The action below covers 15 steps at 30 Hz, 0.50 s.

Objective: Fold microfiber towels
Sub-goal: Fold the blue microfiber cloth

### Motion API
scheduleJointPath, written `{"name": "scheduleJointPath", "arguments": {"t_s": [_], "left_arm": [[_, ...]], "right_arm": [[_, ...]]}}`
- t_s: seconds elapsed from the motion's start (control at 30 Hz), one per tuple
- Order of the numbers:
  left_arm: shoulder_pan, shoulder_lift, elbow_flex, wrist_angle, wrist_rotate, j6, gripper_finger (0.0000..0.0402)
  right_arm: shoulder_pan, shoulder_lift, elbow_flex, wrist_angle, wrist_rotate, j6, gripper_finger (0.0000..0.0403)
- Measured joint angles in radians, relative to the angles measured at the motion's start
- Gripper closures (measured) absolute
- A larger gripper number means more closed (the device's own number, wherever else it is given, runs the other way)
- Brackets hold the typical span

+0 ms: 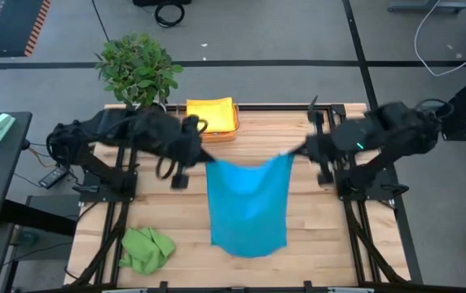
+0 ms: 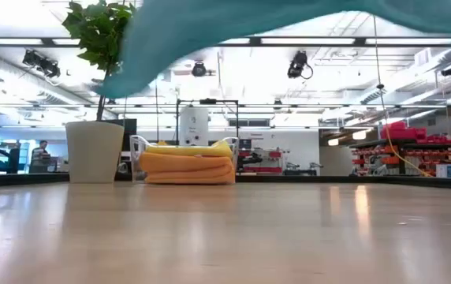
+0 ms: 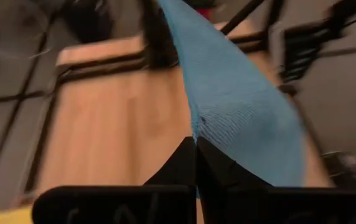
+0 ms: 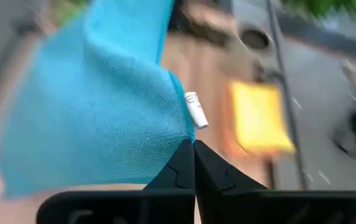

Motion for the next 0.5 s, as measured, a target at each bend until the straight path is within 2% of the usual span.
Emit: {"name": "scheduleJointPath", "arguments": {"t_s": [0.17,0.27,0.4,0.5], "left_arm": [[0.195,0.001,-0.050,0.029,0.004,0.145,0.0392],[0.275,0.001,-0.051,0.035,0.001,0.205,0.0396],[0.302,0.000,-0.051,-0.021,0.082,0.167,0.0394],[0.243,0.012,-0.078,-0.092,0.105,0.071,0.0396]], "right_arm": [[-0.257,0.000,0.000,-0.065,-0.015,-0.179,0.0402],[-0.339,-0.001,0.000,-0.075,-0.039,-0.253,0.0402],[-0.330,0.009,-0.005,-0.173,-0.123,-0.194,0.0402],[-0.238,0.025,-0.055,-0.225,-0.185,-0.053,0.0402]]}}
